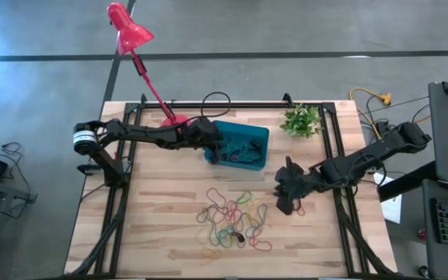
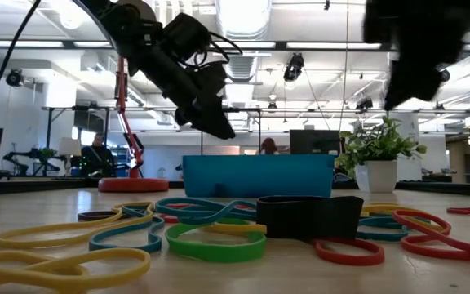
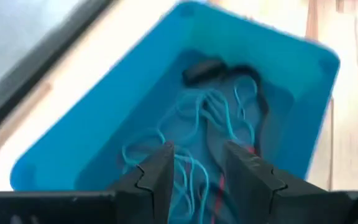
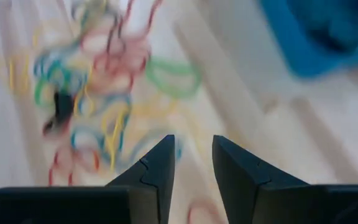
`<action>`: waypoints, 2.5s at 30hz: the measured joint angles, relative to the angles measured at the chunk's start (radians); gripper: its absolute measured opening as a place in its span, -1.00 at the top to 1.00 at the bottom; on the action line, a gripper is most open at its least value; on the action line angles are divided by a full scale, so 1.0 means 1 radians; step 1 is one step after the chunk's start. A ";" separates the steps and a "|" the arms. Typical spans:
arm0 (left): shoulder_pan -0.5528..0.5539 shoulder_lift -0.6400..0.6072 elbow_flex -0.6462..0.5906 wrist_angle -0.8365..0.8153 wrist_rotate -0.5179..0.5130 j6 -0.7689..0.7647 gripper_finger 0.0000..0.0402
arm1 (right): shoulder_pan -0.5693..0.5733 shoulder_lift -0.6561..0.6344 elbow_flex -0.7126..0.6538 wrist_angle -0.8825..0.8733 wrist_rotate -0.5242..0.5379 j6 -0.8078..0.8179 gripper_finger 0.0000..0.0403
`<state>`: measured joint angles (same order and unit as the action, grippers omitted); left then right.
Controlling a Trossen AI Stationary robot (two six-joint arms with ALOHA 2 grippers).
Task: Pick and place rubber bands into bin
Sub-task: Put the red rubber band into the blue bin
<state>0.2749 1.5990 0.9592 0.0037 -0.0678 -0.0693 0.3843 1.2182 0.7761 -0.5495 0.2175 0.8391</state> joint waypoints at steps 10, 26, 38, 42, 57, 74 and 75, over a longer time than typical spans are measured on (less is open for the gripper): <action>-0.005 -0.086 0.001 -0.109 0.143 -0.054 0.40 | 0.238 0.003 -0.035 -0.177 -0.026 0.068 0.60; -0.082 -0.180 -0.007 -0.127 0.169 -0.083 0.40 | 0.287 0.003 -0.274 -0.012 0.047 0.517 0.24; -0.082 -0.180 -0.016 -0.127 0.168 -0.084 0.40 | 0.279 -0.001 -0.354 0.041 0.018 0.509 -0.09; -0.082 -0.180 -0.016 -0.126 0.169 -0.085 0.40 | 0.278 0.001 -0.364 0.042 0.017 0.468 -0.06; -0.085 -0.180 -0.017 -0.126 0.168 -0.085 0.40 | 0.253 0.048 -0.359 0.038 0.011 0.216 0.17; -0.085 -0.166 -0.017 -0.125 0.168 -0.084 0.40 | 0.202 0.089 -0.342 0.077 -0.013 0.193 0.49; -0.085 -0.166 -0.017 -0.125 0.168 -0.084 0.40 | 0.198 0.089 -0.341 0.081 -0.016 0.192 0.52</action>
<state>0.1894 1.4331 0.9421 -0.1214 0.1006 -0.1535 0.5824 1.3071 0.4347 -0.4683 0.2016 1.0311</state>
